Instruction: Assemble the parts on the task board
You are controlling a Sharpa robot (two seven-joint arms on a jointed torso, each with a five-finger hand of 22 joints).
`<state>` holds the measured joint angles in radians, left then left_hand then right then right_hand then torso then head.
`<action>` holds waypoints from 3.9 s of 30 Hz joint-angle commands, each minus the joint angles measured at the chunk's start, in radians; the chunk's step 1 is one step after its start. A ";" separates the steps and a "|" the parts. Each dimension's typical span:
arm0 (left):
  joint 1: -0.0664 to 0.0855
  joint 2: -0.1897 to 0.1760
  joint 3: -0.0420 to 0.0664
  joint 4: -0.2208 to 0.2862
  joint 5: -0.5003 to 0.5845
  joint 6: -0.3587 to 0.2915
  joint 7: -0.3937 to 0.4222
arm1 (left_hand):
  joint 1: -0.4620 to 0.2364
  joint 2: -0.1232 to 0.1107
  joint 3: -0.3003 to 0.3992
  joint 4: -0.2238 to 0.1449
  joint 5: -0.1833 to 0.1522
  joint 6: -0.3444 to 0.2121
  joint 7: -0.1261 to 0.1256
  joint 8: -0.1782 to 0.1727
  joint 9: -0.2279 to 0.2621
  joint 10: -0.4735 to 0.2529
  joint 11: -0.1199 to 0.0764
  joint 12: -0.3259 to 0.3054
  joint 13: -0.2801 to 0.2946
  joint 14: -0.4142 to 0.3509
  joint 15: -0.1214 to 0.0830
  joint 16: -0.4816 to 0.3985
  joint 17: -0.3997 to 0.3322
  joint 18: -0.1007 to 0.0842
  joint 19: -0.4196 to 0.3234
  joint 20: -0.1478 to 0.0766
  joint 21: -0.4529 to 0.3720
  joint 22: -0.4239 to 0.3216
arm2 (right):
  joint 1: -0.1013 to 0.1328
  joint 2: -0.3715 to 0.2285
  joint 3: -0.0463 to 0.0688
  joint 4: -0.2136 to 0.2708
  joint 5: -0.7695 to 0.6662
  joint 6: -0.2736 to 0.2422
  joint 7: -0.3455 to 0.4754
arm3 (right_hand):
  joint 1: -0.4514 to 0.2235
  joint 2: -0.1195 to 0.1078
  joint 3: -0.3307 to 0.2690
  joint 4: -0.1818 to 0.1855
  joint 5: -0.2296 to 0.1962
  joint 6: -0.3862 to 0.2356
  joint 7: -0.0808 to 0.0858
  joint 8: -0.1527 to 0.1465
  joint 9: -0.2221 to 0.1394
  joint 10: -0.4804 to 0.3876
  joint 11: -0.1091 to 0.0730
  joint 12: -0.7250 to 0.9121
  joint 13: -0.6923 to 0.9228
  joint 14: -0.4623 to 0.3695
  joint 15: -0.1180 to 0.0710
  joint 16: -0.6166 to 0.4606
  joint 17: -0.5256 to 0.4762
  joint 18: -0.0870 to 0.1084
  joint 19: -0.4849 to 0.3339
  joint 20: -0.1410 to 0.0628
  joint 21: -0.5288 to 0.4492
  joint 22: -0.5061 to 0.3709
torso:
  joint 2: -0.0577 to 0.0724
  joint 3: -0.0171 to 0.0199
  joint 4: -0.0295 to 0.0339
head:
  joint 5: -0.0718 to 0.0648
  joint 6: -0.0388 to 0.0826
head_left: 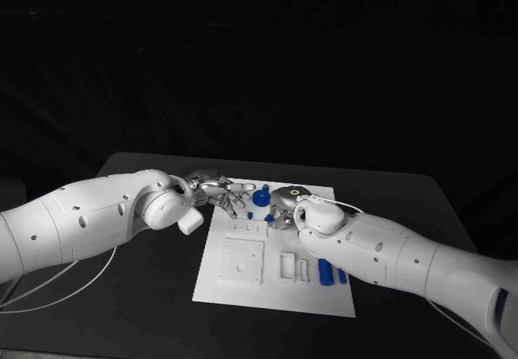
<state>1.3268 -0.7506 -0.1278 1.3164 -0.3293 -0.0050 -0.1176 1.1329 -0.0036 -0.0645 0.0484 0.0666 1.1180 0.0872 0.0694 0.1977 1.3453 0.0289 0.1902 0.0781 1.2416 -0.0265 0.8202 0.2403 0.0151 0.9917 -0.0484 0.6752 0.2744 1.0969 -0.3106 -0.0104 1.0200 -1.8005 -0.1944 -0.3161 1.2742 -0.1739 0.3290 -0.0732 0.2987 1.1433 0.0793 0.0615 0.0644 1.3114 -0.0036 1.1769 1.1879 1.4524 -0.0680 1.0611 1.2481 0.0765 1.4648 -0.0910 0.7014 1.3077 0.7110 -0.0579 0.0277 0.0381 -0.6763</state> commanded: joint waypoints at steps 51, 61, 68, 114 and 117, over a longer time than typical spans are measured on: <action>0.001 -0.001 0.001 -0.003 0.008 0.012 0.001 | 0.006 0.017 -0.010 -0.020 -0.003 -0.014 0.003 -0.004 -0.003 -0.011 0.004 -0.009 -0.002 0.002 0.004 -0.007 -0.001 -0.008 -0.001 0.005 -0.003 -0.002 | -0.005 -0.018 -0.011 0.000 -0.007 0.008 0.049 | -0.008 0.015 -0.187 -0.014 0.061 -0.073 0.019 0.001 -0.002 -0.025 0.010 -0.007 -0.019 -0.013 0.015 -0.009 -0.014 0.017 0.050 0.016 -0.037 0.069 | 0.000 -0.0005 -0.0008 | 0.002 -0.004; 0.001 0.000 0.001 -0.003 0.008 0.014 0.000 | 0.006 0.017 -0.011 -0.020 -0.003 -0.016 0.004 -0.005 -0.004 -0.012 0.005 -0.009 -0.003 0.002 0.004 -0.007 -0.001 -0.007 -0.001 0.005 -0.003 -0.002 | -0.005 -0.015 -0.011 -0.001 -0.005 0.013 0.051 | -0.010 0.017 -0.194 -0.006 0.056 -0.067 0.018 0.001 -0.001 -0.027 0.009 -0.007 -0.020 -0.014 0.014 -0.010 -0.014 0.017 0.050 0.016 -0.039 0.069 | 0.001 -0.0006 -0.0012 | 0.001 -0.003; 0.001 0.001 0.001 -0.003 0.008 0.016 0.000 | 0.006 0.017 -0.011 -0.020 -0.003 -0.016 0.004 -0.005 -0.004 -0.012 0.005 -0.009 -0.003 0.002 0.004 -0.007 -0.001 -0.007 -0.001 0.005 -0.003 -0.002 | -0.005 -0.009 -0.011 -0.013 -0.003 0.015 0.050 | -0.015 0.022 -0.184 0.007 0.048 -0.047 0.013 0.000 -0.001 -0.023 0.006 -0.003 -0.018 -0.011 0.013 -0.005 -0.012 0.015 0.051 0.014 -0.033 0.071 | 0.000 -0.0006 -0.0006 | 0.000 -0.004; 0.001 0.004 0.001 -0.006 0.013 0.011 0.010 | 0.014 0.022 -0.018 -0.041 -0.003 -0.038 0.012 -0.004 -0.051 -0.015 0.008 -0.014 -0.003 0.001 0.006 -0.006 -0.001 -0.005 -0.003 0.008 -0.001 -0.001 | -0.018 -0.008 -0.013 -0.027 0.013 -0.001 0.043 | -0.082 0.032 0.020 -0.087 0.240 0.064 -0.013 0.001 0.001 -0.006 -0.016 0.009 -0.002 -0.002 0.000 0.007 -0.004 -0.001 0.054 0.001 0.003 0.076 | -0.001 0.0009 -0.0033 | 0.005 -0.017; 0.001 0.004 0.001 -0.006 0.015 0.007 0.014 | 0.014 0.020 -0.017 -0.041 -0.003 -0.041 0.013 -0.004 -0.056 -0.015 0.009 -0.014 -0.003 0.001 0.006 -0.005 -0.001 -0.005 -0.003 0.008 -0.002 -0.001 | -0.018 -0.013 -0.013 -0.022 0.016 -0.026 0.044 | -0.085 0.035 0.009 -0.088 0.245 0.070 -0.016 0.001 0.001 -0.002 -0.017 0.011 0.001 0.001 -0.002 0.012 -0.001 -0.003 0.055 -0.001 0.011 0.077 | -0.001 -0.0001 -0.0034 | 0.004 -0.017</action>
<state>1.3269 -0.7479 -0.1278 1.3085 -0.3257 0.0009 -0.1221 1.1507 0.0231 -0.0839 0.0098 0.0666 1.0838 0.0995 0.0694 0.1416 1.3380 0.0361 0.1827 0.0756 1.2416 -0.0264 0.8163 0.2405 0.0150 0.9880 -0.0448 0.6752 0.2739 1.0896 -0.3183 -0.0167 1.0005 -1.7952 -0.2388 -0.2757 1.1925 -0.1449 0.3420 -0.1616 0.5424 1.2081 0.0648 0.0585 0.0640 1.3100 -0.0162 1.1847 1.1874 1.4507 -0.0663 1.0689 1.2466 0.0763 1.4648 -0.0839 0.7103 1.3078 0.7104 -0.0570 0.0249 0.0434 -0.6933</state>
